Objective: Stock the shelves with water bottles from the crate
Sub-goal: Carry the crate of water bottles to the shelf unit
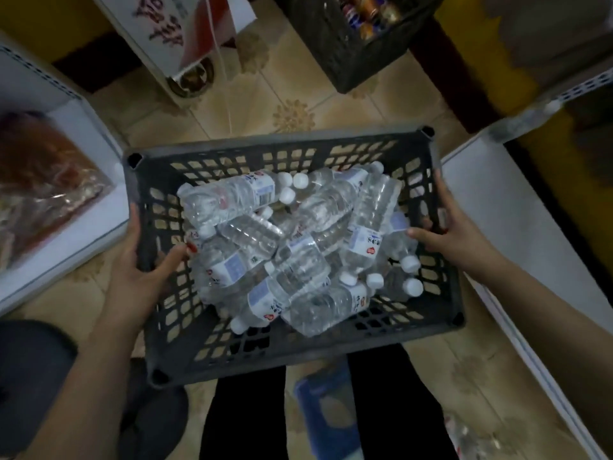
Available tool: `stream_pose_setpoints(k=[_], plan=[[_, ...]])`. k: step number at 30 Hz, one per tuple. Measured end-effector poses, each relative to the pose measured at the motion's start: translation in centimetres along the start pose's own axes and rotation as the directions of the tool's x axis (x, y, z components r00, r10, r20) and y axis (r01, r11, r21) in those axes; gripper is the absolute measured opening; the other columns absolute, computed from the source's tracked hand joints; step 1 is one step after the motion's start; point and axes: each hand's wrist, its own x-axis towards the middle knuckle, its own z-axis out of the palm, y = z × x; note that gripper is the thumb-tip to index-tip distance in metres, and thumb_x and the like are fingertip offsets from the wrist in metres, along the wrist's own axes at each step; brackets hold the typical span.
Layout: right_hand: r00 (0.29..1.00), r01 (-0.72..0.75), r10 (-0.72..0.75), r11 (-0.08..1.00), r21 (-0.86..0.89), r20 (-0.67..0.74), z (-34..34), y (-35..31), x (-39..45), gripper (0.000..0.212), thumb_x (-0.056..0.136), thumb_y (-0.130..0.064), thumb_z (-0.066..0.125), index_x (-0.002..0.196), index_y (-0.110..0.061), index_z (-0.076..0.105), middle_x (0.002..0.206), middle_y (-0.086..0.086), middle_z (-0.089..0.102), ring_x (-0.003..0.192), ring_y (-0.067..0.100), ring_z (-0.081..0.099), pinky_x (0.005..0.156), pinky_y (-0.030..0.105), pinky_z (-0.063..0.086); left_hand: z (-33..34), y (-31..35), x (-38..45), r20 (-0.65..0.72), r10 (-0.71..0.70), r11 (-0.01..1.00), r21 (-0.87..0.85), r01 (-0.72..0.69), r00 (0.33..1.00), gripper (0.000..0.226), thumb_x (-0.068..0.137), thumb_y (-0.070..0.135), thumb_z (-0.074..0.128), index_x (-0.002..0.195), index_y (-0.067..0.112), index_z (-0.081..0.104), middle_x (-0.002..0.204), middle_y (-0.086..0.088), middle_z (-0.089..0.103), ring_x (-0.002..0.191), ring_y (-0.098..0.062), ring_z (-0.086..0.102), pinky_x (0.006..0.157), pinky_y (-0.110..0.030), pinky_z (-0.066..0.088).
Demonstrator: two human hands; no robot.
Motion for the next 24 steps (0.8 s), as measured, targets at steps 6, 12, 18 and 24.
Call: stream_pose_setpoints(k=[6, 12, 18, 24], plan=[[0.992, 0.055, -0.051, 0.998, -0.029, 0.113, 0.9, 6.2, 15.5, 0.101, 0.086, -0.021, 0.073, 0.152, -0.048, 0.002, 0.116, -0.059, 0.036, 0.108, -0.031, 0.043, 0.090, 0.012, 0.048, 9.2, -7.8, 7.7, -0.149, -0.027, 0.997, -0.069, 0.017, 0.988, 0.081, 0.091, 0.031, 0.065, 0.144, 0.064, 0.013, 0.127, 0.023, 0.062, 0.107, -0.010, 0.063, 0.080, -0.049, 0.057], [0.980, 0.124, -0.115, 0.991, -0.052, 0.160, 1.2, 13.6, 24.9, 0.100, 0.086, -0.022, 0.073, 0.149, -0.055, 0.003, 0.129, -0.047, 0.038, 0.108, -0.026, 0.047, 0.085, 0.019, 0.050, 19.1, -14.7, 11.5, -0.219, -0.037, 0.993, -0.120, 0.010, 0.975, 0.078, 0.096, 0.028, 0.061, 0.150, 0.052, 0.011, 0.135, 0.015, 0.058, 0.103, -0.007, 0.062, 0.060, -0.020, 0.056], [0.958, 0.243, -0.230, 0.969, -0.055, 0.173, 1.0, 19.4, 28.3, 0.091, 0.090, -0.023, 0.068, 0.150, -0.050, 0.005, 0.146, -0.031, 0.037, 0.132, 0.010, 0.045, 0.101, 0.029, 0.046, 24.3, -20.4, 12.6, -0.311, -0.062, 0.981, -0.196, 0.000, 0.949, 0.057, 0.102, 0.030, 0.044, 0.149, 0.052, 0.020, 0.090, 0.015, 0.060, 0.066, -0.002, 0.056, 0.049, -0.014, 0.049], [0.940, 0.301, -0.283, 0.951, -0.072, 0.192, 0.5, 19.4, 28.6, 0.084, 0.095, -0.027, 0.062, 0.156, -0.036, 0.005, 0.160, -0.011, 0.021, 0.144, 0.003, 0.028, 0.118, 0.038, 0.030, 23.1, -19.9, 12.5, -0.241, -0.112, 0.984, -0.165, 0.073, 0.964, 0.068, 0.101, 0.018, 0.045, 0.148, 0.057, 0.015, 0.092, -0.005, 0.067, 0.055, -0.011, 0.062, 0.049, -0.022, 0.052]])
